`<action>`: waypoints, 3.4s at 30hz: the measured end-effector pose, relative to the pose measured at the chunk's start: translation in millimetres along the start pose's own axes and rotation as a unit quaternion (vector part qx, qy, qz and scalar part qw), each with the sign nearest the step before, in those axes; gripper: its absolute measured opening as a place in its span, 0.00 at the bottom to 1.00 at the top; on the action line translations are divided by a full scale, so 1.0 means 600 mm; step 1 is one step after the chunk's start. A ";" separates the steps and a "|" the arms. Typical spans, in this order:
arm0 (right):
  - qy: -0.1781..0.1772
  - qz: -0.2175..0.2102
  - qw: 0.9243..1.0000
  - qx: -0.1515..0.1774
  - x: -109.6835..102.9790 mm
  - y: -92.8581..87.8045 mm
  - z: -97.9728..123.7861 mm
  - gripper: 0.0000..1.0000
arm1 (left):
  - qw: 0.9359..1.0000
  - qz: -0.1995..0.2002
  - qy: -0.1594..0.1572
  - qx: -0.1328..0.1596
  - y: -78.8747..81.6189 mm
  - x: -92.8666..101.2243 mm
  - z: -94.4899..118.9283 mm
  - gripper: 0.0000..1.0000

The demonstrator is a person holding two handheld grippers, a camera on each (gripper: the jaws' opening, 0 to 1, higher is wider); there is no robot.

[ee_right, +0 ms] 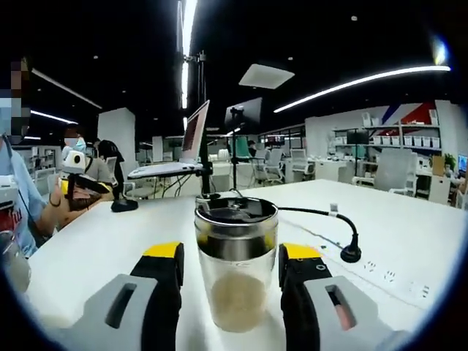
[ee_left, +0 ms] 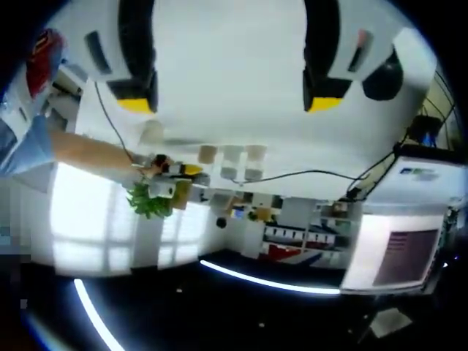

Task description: Rotate the seasoning bottle until the label or dispensing opening points toward the visible target arrow and the bottle remains upright within the marked orientation range

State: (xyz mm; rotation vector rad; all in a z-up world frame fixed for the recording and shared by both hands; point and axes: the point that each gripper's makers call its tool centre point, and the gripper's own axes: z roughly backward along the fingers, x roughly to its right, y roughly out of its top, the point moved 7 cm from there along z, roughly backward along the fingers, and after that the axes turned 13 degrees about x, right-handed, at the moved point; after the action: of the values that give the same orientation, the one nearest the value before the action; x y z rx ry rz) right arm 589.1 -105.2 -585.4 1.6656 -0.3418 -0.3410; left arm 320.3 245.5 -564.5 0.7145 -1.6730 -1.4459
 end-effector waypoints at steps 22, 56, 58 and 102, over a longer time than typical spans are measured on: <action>-0.023 0.029 0.999 0.015 0.000 -0.009 -0.005 0.40 | 1.000 0.006 0.002 -0.011 -0.010 -0.003 -0.010 0.86; -0.055 0.050 0.993 0.090 -0.154 0.225 0.080 0.39 | 1.000 0.010 -0.002 -0.004 -0.003 0.003 -0.003 0.86; -0.052 0.061 0.993 0.089 -0.169 0.230 0.078 0.39 | 1.000 0.010 -0.005 -0.002 -0.001 0.004 -0.002 0.86; -0.227 0.134 0.961 0.089 -0.357 0.038 0.028 0.39 | 1.000 0.022 -0.021 0.005 -0.005 -0.003 0.007 0.86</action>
State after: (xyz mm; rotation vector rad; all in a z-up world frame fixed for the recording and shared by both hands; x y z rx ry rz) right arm 386.8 -34.3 -559.6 1.6793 -0.9555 -0.4990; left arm 317.1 248.6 -568.2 0.6530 -1.7176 -1.4327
